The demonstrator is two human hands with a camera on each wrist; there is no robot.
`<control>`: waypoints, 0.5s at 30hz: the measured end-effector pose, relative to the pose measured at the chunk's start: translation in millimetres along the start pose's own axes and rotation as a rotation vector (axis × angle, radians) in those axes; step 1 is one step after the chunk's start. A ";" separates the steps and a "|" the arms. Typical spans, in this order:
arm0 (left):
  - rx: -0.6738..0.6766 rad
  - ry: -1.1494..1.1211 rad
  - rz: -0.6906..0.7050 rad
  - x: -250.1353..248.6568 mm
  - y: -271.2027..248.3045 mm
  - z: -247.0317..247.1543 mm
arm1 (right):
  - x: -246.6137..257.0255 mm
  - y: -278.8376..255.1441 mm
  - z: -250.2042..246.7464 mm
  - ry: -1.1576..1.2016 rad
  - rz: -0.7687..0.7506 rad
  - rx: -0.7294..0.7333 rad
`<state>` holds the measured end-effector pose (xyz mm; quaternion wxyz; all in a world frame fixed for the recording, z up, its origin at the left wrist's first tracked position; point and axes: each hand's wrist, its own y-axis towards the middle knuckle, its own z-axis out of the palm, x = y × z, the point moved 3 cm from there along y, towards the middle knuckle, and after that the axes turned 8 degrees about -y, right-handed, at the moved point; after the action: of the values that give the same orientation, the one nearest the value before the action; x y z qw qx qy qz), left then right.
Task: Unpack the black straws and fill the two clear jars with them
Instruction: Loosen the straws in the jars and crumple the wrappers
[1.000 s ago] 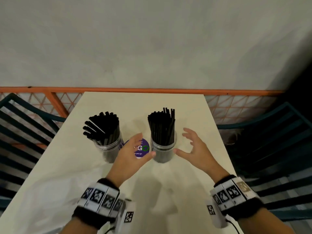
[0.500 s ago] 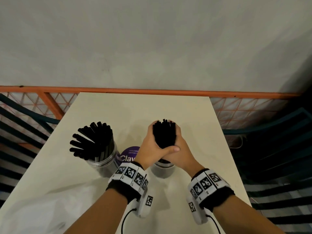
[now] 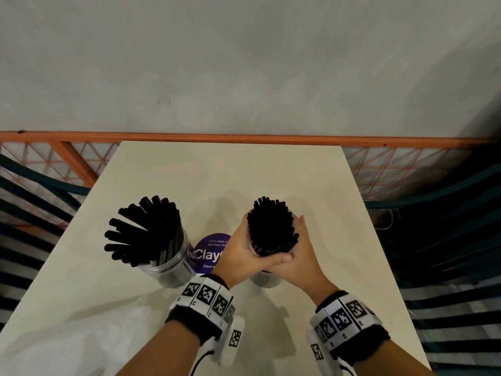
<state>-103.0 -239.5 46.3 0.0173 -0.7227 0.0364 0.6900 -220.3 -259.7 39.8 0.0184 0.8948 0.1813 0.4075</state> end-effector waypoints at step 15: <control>0.059 0.204 0.064 -14.3 9.9 20.5 | -2.3 -16.6 -2.2 0.238 0.194 -0.168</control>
<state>-124.8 -247.4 59.8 0.0125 -0.7868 0.0813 0.6117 -228.5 -245.2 36.6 0.0321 0.8487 0.0605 0.5244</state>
